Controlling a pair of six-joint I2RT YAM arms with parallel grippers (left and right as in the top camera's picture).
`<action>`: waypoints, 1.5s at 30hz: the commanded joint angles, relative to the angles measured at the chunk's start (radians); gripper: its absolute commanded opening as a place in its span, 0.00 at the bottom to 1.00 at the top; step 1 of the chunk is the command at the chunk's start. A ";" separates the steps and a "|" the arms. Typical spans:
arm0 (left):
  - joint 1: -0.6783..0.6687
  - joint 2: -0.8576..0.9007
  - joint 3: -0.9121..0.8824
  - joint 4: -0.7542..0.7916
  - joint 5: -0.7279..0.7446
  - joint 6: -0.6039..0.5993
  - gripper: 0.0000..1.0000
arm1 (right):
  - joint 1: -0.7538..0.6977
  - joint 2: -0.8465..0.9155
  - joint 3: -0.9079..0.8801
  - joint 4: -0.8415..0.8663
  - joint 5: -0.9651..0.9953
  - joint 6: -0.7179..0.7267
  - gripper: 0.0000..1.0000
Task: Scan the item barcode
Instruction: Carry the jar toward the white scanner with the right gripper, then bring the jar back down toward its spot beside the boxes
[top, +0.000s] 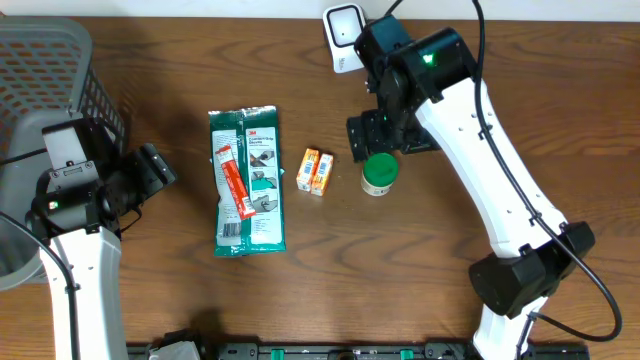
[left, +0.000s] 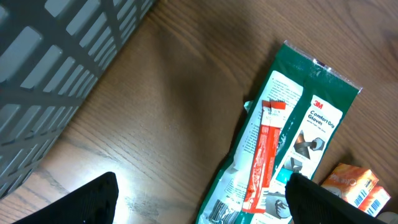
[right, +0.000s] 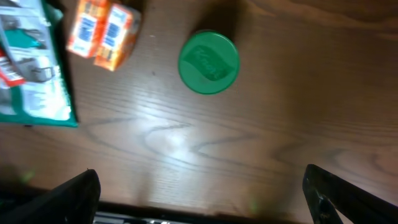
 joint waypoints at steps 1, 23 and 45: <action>0.002 0.003 0.013 -0.002 0.005 0.006 0.86 | -0.008 0.007 -0.098 0.050 0.072 0.035 0.99; 0.002 0.003 0.013 -0.002 0.005 0.006 0.87 | -0.098 0.008 -0.338 0.346 -0.064 0.015 0.99; 0.002 0.003 0.013 -0.002 0.005 0.006 0.86 | -0.081 0.008 -0.658 0.731 -0.080 0.007 0.93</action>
